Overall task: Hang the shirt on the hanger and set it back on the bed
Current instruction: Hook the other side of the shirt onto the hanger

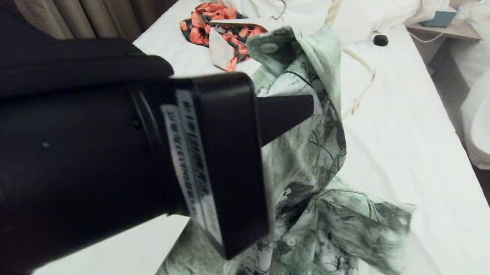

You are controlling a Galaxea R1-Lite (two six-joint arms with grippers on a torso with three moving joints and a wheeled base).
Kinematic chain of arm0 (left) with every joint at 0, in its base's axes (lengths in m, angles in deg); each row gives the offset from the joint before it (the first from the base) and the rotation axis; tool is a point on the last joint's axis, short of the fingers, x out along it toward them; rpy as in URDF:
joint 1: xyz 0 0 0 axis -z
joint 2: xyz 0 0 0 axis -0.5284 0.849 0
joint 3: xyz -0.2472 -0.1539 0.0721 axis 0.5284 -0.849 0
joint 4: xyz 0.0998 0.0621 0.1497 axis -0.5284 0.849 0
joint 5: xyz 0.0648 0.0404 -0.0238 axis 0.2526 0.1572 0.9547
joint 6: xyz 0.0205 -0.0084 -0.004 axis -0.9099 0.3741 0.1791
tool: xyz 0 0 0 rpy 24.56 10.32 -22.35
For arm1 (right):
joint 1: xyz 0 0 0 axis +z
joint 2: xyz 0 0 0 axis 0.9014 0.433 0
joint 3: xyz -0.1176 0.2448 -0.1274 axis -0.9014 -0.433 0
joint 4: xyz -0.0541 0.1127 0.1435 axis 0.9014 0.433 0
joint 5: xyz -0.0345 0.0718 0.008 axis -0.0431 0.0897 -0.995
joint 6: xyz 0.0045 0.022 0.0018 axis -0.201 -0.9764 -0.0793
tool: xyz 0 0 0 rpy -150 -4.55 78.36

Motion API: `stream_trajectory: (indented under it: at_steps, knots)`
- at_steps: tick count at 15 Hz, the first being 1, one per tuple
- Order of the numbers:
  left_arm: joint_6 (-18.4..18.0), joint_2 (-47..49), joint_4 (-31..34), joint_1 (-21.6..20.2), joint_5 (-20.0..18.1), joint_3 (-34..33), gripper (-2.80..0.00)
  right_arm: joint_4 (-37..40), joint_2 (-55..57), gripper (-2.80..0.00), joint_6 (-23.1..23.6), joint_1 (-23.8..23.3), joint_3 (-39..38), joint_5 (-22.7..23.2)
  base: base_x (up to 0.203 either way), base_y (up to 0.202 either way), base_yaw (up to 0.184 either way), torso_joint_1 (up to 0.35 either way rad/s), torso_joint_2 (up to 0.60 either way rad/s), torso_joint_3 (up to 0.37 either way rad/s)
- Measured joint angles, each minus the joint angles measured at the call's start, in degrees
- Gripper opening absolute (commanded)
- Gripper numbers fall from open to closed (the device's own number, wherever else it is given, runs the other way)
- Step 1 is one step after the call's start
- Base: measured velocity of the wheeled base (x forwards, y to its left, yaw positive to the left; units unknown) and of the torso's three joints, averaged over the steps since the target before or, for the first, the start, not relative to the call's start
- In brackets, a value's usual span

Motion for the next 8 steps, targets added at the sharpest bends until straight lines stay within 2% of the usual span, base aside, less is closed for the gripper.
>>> stream_trajectory:
  at_steps: [1, 4, 5, 8]
  knots:
    - [-0.54, -0.72, -0.01, 0.05, -0.02, 0.00, -2.80, -0.60, -0.02, 0.00, -0.34, 0.00, 0.09, -2.22, 0.000, 0.000, 0.000, 0.000, 0.00, 0.000]
    - [-0.68, -2.54, 0.10, 1.25, 0.02, 0.00, -2.80, -5.65, 0.40, 0.00, -5.03, -0.02, 0.01, -2.75, 0.000, 0.000, 0.000, 0.000, 0.00, 0.000]
    - [-0.74, -3.00, 0.13, 1.56, 0.07, 0.00, -2.80, -6.17, 1.04, -2.80, -6.64, -0.02, -0.05, -2.46, 0.000, 0.000, 0.000, 0.000, 0.00, 0.000]
    - [-0.91, -4.06, 0.18, 1.90, 0.09, 0.07, -2.80, -8.77, 5.20, -2.80, -11.80, 0.13, -0.11, 1.80, 0.000, 0.000, 0.000, 0.000, 0.00, 0.000]
